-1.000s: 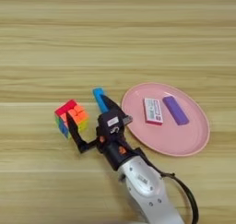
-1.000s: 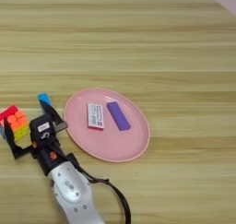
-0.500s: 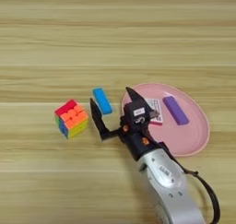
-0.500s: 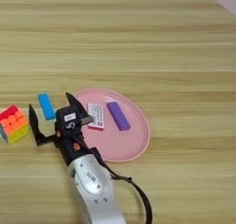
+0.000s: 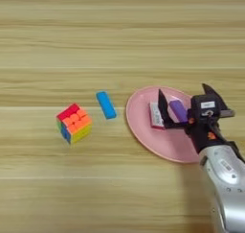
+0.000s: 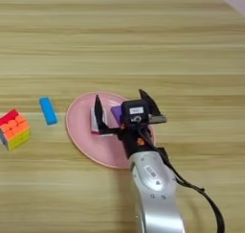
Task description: Move the objects on the table
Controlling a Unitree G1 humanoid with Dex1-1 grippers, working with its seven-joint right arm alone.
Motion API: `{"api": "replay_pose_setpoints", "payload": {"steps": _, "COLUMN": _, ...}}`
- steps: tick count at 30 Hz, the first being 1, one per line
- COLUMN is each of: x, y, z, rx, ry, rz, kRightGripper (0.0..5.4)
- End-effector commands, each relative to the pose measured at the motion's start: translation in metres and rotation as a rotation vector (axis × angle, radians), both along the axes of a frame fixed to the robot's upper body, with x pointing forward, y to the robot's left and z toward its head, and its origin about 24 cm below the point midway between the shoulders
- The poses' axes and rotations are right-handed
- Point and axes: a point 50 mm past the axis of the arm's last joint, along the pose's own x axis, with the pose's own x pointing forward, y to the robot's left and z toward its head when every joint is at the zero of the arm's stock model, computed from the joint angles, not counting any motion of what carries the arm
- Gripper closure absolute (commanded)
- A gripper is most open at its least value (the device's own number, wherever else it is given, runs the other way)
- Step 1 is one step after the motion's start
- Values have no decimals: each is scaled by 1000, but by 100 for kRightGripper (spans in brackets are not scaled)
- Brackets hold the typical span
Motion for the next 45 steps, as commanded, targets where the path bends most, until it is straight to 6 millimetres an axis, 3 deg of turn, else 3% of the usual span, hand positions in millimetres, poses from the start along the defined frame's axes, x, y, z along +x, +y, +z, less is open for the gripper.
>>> {"api": "replay_pose_setpoints", "payload": {"steps": 1, "x": 10, "y": -20, "z": 16, "rx": -113, "ry": -61, "rz": -69, "kRightGripper": 5}}
{"api": "replay_pose_setpoints", "payload": {"steps": 8, "x": 10, "y": -36, "z": 8, "rx": -193, "ry": -16, "rz": -119, "kRightGripper": 5}}
{"api": "replay_pose_setpoints", "payload": {"steps": 21, "x": 7, "y": -36, "z": 3, "rx": -196, "ry": 29, "rz": -71, "kRightGripper": 5}}
{"api": "replay_pose_setpoints", "payload": {"steps": 28, "x": -2, "y": -43, "z": 11, "rx": -83, "ry": -1, "rz": -32, "kRightGripper": 5}}
{"api": "replay_pose_setpoints", "payload": {"steps": 30, "x": -5, "y": -54, "z": 19, "rx": -51, "ry": -18, "rz": -27, "kRightGripper": 5}}
{"api": "replay_pose_setpoints", "payload": {"steps": 32, "x": -13, "y": -62, "z": 30, "rx": -26, "ry": -40, "rz": -1, "kRightGripper": 5}}
{"api": "replay_pose_setpoints", "payload": {"steps": 35, "x": -29, "y": -59, "z": 45, "rx": 5, "ry": -77, "rz": 77, "kRightGripper": 5}}
{"api": "replay_pose_setpoints", "payload": {"steps": 40, "x": -56, "y": -53, "z": 36, "rx": 11, "ry": 16, "rz": 230, "kRightGripper": 5}}
{"api": "replay_pose_setpoints", "payload": {"steps": 45, "x": -89, "y": -80, "z": 52, "rx": -1, "ry": 72, "rz": 342, "kRightGripper": 5}}
